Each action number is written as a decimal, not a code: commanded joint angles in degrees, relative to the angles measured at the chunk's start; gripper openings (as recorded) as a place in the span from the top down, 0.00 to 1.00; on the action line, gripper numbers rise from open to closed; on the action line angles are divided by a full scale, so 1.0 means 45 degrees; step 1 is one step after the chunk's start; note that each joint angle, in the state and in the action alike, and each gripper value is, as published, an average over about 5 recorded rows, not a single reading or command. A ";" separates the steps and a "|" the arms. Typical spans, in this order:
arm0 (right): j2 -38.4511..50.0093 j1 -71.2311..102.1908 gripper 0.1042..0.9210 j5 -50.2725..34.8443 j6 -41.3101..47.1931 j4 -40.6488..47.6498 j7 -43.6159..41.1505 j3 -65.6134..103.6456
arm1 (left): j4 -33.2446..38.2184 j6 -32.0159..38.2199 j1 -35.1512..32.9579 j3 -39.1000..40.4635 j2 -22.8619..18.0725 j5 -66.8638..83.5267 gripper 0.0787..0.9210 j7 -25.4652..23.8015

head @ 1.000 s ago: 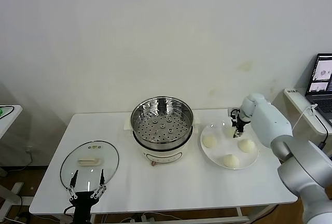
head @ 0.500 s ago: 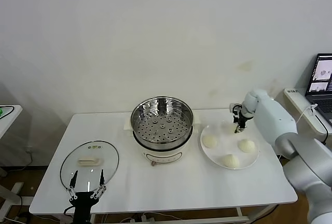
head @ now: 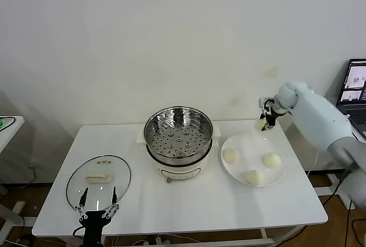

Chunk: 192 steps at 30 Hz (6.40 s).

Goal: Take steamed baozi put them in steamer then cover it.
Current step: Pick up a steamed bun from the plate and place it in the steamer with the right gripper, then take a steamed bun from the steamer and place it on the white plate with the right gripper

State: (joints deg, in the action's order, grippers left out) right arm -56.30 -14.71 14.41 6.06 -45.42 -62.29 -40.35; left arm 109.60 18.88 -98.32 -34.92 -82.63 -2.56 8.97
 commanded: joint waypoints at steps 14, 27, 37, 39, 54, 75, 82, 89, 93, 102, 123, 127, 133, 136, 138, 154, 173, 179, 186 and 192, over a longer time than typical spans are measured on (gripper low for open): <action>-0.1483 -0.3054 0.46 -0.2408 -0.0433 -0.2221 -0.0497 -0.2075 | -0.0129 0.0045 0.0021 -0.0342 -0.0095 0.0028 0.12 0.0076; -0.3318 -0.2765 0.46 -0.2397 -0.1831 -0.2202 -0.0447 -0.3058 | 0.0128 -0.0084 -0.0170 -0.0484 -0.0012 0.0472 0.12 0.0030; -0.3695 -0.2049 0.46 -0.2156 -0.3002 -0.1825 0.0217 -0.3657 | 0.0246 -0.0107 -0.0299 -0.0484 0.0019 0.0539 0.12 0.0023; -0.3730 -0.2006 0.46 -0.2140 -0.3175 -0.1834 0.0360 -0.3710 | 0.0217 -0.0098 -0.0292 -0.0483 0.0005 0.0532 0.12 0.0030; -0.4562 -0.1890 0.45 -0.0366 -0.5402 -0.0659 0.1650 -0.4262 | 0.0097 -0.0066 -0.0183 -0.0503 -0.0073 0.0538 0.12 0.0065; -0.5285 -0.1380 0.44 0.0808 -0.7385 0.0391 0.2634 -0.4383 | -0.0329 -0.0013 0.0143 -0.0529 -0.0107 0.0582 0.12 0.0130; -0.5507 -0.1165 0.44 0.1917 -0.7776 0.0846 0.2963 -0.4139 | -0.0448 0.0005 0.0205 -0.0515 -0.0131 0.0588 0.12 0.0141; -0.5760 -0.1021 0.44 0.2669 -0.8146 0.1469 0.3246 -0.3855 | -0.0531 0.0028 0.0250 -0.0486 -0.0137 0.0590 0.12 0.0149; -0.5885 -0.0939 0.44 0.3028 -0.8344 0.1769 0.3389 -0.3688 | -0.0543 0.0032 0.0265 -0.0482 -0.0126 0.0592 0.12 0.0150; -0.6109 -0.0739 0.44 0.2959 -0.8572 0.2226 0.3567 -0.3548 | -0.0600 0.0086 0.0258 -0.0477 -0.0115 0.0580 0.12 0.0158; -0.6453 -0.0877 0.44 0.2300 -0.8828 0.2312 0.3588 -0.3724 | -0.0630 0.0097 0.0284 -0.0450 -0.0126 0.0572 0.12 0.0154; -0.6463 -0.0829 0.44 0.2316 -0.8806 0.2359 0.3542 -0.3763 | -0.0637 0.0103 0.0276 -0.0446 -0.0113 0.0577 0.12 0.0154; -0.6352 -0.0772 0.42 0.2219 -0.8803 0.2366 0.3558 -0.3791 | -0.0634 0.0117 0.0256 -0.0443 -0.0100 0.0573 0.12 0.0156; -0.6281 -0.0766 0.33 0.2139 -0.8810 0.2317 0.3679 -0.3804 | -0.0625 0.0116 0.0254 -0.0439 -0.0104 0.0568 0.12 0.0158; -0.6214 -0.0800 0.26 0.2150 -0.8800 0.2234 0.3732 -0.3784 | -0.0623 0.0115 0.0252 -0.0433 -0.0112 0.0563 0.12 0.0160; -0.3042 -0.4795 0.12 -0.3542 -0.4474 -0.2719 0.2430 -0.6073 | -0.0680 0.0054 0.0320 -0.0263 0.0003 0.0526 0.12 0.0125; 0.3649 -0.3743 0.12 -0.5676 -0.0120 -0.6722 0.1409 -0.8414 | -0.0528 0.0003 0.0359 0.0147 0.0187 0.0260 0.12 0.0062; 0.3724 -0.2288 0.12 -0.5706 0.0374 -0.6478 0.1533 -0.7997 | -0.0442 0.0008 0.0332 0.0078 0.0232 0.0212 0.12 0.0046; 0.2607 -0.1334 0.12 -0.5906 0.0929 -0.5854 0.1916 -0.7544 | -0.0344 0.0022 0.0282 -0.0089 0.0256 0.0284 0.12 0.0054; 0.1806 -0.0357 0.12 -0.5616 0.1032 -0.4900 0.2099 -0.6663 | -0.0362 0.0058 0.0220 -0.0172 0.0225 0.0286 0.12 0.0067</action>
State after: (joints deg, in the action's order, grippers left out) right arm -46.54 -22.31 -10.22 8.06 -69.80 -53.36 -73.21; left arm 108.03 19.04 -97.23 -35.41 -81.64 -1.23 9.22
